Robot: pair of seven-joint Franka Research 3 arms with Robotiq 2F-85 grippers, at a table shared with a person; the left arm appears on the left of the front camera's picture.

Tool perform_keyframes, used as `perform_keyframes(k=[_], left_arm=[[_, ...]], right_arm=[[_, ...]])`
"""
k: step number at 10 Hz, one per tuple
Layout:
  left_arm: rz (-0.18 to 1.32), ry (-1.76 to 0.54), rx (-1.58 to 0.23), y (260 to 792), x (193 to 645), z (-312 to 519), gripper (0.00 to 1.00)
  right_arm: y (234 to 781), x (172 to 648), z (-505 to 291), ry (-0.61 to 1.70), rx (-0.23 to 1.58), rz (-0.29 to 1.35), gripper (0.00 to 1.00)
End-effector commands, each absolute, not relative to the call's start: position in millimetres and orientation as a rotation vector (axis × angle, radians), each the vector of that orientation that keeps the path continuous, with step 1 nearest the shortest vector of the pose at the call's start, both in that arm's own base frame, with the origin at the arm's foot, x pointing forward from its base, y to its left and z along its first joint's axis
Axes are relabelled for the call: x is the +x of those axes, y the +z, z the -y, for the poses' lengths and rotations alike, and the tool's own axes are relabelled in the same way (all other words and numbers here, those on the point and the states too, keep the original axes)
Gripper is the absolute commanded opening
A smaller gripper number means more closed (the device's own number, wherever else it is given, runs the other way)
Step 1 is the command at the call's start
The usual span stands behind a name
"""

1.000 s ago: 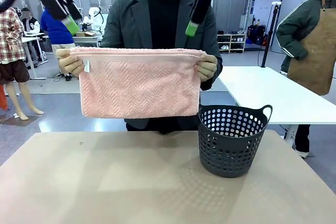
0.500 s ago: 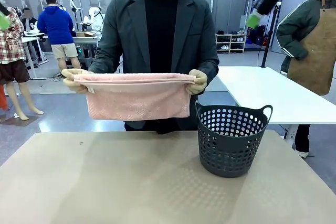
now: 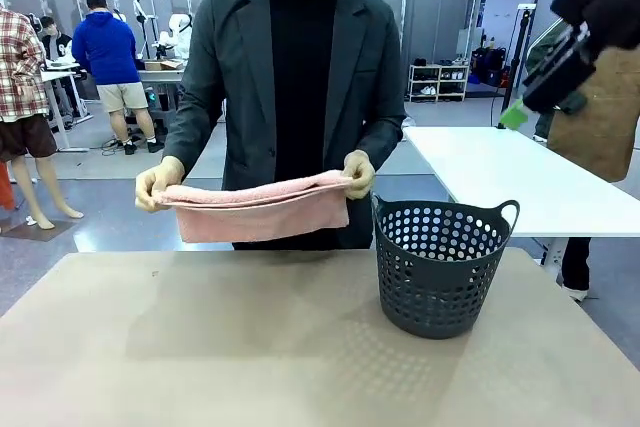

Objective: Fold the towel.
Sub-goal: Release the end of the 100 cm Hotel Towel you were holding.

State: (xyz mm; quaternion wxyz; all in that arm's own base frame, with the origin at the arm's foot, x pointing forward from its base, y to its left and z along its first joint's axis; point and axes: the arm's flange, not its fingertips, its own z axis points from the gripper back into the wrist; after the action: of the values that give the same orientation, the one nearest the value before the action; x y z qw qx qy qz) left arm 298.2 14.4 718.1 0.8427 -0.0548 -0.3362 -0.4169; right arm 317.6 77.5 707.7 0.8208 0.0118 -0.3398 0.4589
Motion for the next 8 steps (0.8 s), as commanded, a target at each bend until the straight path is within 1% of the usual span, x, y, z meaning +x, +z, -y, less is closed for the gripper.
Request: perform_keyframes(k=[1, 3, 4, 5, 8], left_arm=[[0.731, -0.817, -0.107, 707.1, 282.8, -17.3, 1.00], [0.739, -0.811, -0.091, 710.9, 282.2, -17.9, 1.00], [0.737, -0.832, -0.082, 713.5, 284.6, -13.5, 1.00], [0.720, -0.833, -0.116, 708.5, 279.1, -22.6, 1.00], [0.720, -0.833, -0.116, 708.5, 279.1, -22.6, 1.00]], right_arm=[[690.5, 303.9, -72.9, 0.916, 0.068, 0.766, 1.00], [691.9, 305.6, -72.3, 0.902, 0.050, 0.756, 1.00], [694.7, 307.5, -77.1, 0.940, 0.029, 0.727, 1.00], [690.0, 303.7, -69.6, 0.937, 0.062, 0.746, 1.00], [690.0, 303.7, -69.6, 0.937, 0.062, 0.746, 1.00]])
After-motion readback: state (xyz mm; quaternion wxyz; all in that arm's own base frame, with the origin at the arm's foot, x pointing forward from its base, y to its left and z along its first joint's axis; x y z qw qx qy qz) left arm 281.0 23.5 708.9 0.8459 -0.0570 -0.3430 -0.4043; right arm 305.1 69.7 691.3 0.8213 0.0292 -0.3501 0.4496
